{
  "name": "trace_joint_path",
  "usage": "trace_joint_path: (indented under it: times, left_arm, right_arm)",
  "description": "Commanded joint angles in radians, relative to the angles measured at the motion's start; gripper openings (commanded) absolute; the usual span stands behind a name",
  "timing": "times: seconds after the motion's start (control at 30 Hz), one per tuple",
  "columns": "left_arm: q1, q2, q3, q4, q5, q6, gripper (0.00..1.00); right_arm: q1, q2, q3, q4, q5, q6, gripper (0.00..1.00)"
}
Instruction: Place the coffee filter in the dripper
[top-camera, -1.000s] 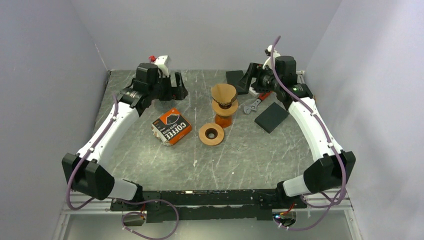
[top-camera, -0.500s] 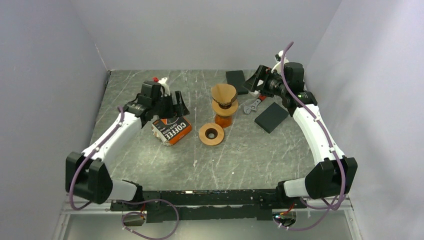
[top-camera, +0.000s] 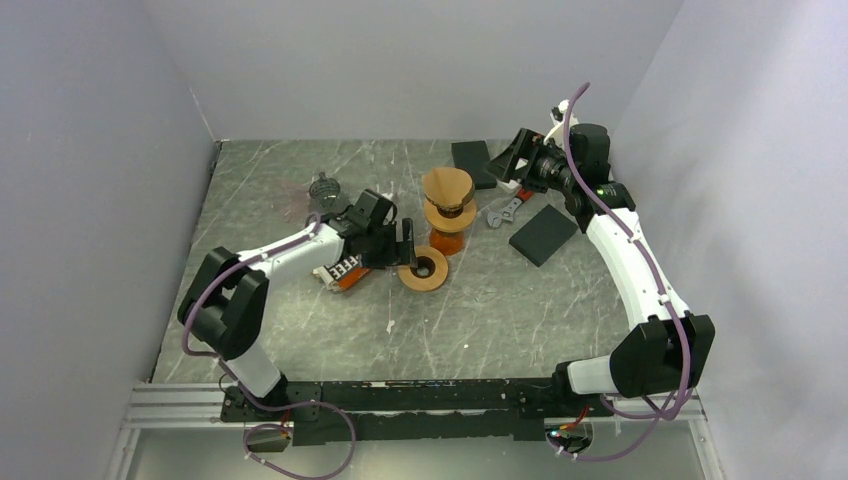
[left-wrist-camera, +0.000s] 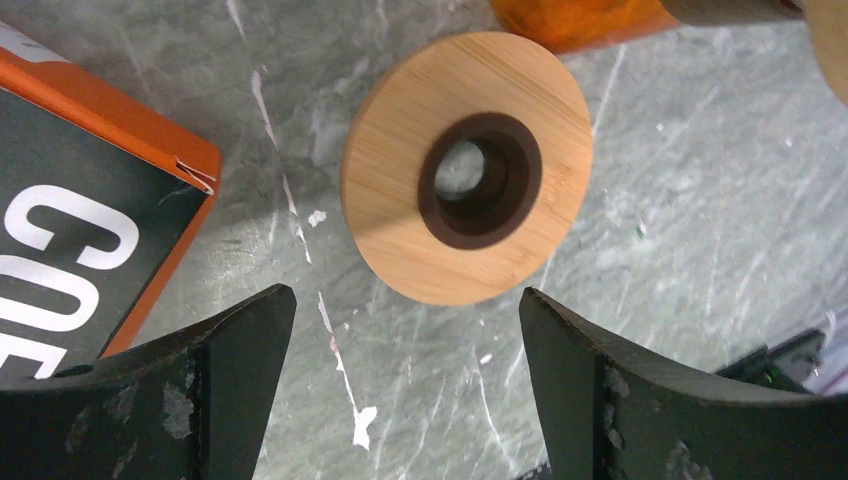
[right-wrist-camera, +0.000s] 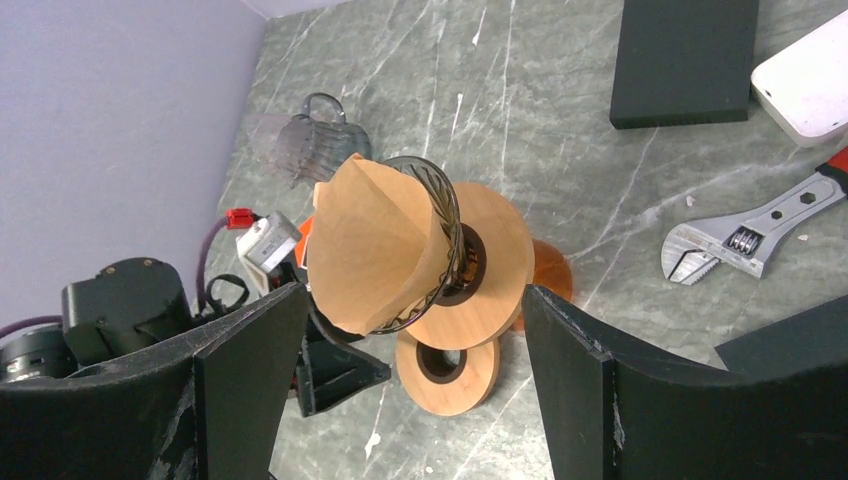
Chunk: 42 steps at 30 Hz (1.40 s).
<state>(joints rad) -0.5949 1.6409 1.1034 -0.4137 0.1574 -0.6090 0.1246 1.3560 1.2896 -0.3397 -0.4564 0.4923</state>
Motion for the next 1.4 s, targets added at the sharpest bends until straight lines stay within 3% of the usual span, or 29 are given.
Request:
trace_joint_path:
  times: [0.0, 0.5, 0.77, 0.97, 1.37]
  left_arm:
    - [-0.039, 0.028, 0.015, 0.045, -0.152, -0.11, 0.89]
    - [-0.075, 0.184, 0.032, 0.097, -0.253, -0.272, 0.82]
    - [-0.087, 0.23, 0.045, 0.081, -0.283, -0.261, 0.67]
    - [-0.089, 0.181, 0.015, 0.11, -0.3, -0.23, 0.54]
    - [-0.086, 0.038, 0.014, 0.097, -0.286, -0.157, 0.44]
  right_arm:
    - [-0.008, 0.004, 0.004, 0.052, -0.022, 0.012, 0.83]
    - [-0.011, 0.017, 0.015, 0.041, -0.033, 0.006, 0.83]
    - [-0.015, 0.01, 0.026, 0.02, -0.005, -0.011, 0.83]
    - [-0.026, -0.005, 0.033, 0.023, -0.004, -0.004, 0.83]
    - [-0.029, 0.003, 0.05, 0.038, -0.034, 0.022, 0.83]
